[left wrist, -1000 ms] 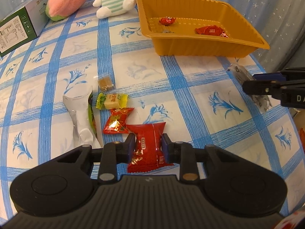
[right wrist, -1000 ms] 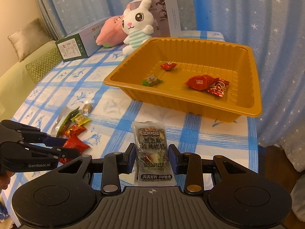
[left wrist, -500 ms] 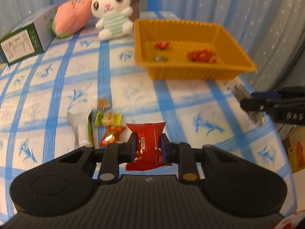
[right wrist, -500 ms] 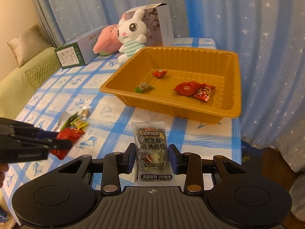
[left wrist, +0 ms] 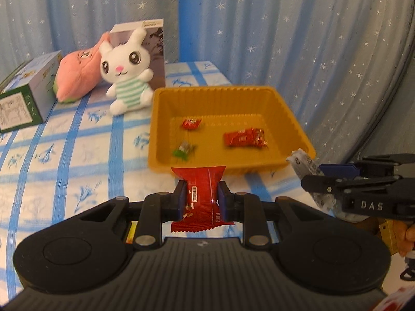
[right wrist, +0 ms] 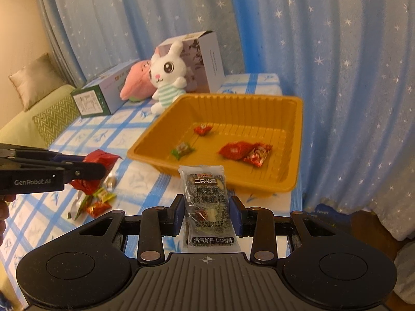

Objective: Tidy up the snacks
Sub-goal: 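Lift the dark packet with the right gripper while the left gripper grasps the red packet, then carry both packets over the orange tray and open both grippers to drop them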

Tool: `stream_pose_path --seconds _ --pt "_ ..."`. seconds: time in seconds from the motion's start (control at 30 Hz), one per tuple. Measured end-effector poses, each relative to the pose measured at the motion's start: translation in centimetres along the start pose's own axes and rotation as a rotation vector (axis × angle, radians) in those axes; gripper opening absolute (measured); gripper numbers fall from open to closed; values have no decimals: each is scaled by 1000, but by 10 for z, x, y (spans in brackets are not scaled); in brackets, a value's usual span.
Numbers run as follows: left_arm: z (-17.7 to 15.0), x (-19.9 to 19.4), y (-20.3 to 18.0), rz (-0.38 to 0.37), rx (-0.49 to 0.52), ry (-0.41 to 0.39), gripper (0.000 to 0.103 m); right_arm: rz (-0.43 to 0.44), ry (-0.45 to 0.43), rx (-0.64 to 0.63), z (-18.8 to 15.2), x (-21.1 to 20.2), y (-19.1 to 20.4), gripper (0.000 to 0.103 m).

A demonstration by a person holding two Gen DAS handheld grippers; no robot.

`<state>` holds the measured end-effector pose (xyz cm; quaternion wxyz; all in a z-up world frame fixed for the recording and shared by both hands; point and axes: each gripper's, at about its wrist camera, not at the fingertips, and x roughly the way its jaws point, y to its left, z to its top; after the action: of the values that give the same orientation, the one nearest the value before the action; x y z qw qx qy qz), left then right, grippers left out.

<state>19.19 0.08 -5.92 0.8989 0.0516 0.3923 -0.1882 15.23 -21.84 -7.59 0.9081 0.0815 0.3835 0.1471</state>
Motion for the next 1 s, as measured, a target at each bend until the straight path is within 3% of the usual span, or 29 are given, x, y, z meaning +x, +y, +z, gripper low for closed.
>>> stream_pose_path --seconds 0.47,1.0 --pt "63 50 -9 8 16 -27 23 -8 -58 11 47 26 -21 37" --pt "99 127 -15 -6 47 39 23 -65 -49 32 84 71 -51 37"
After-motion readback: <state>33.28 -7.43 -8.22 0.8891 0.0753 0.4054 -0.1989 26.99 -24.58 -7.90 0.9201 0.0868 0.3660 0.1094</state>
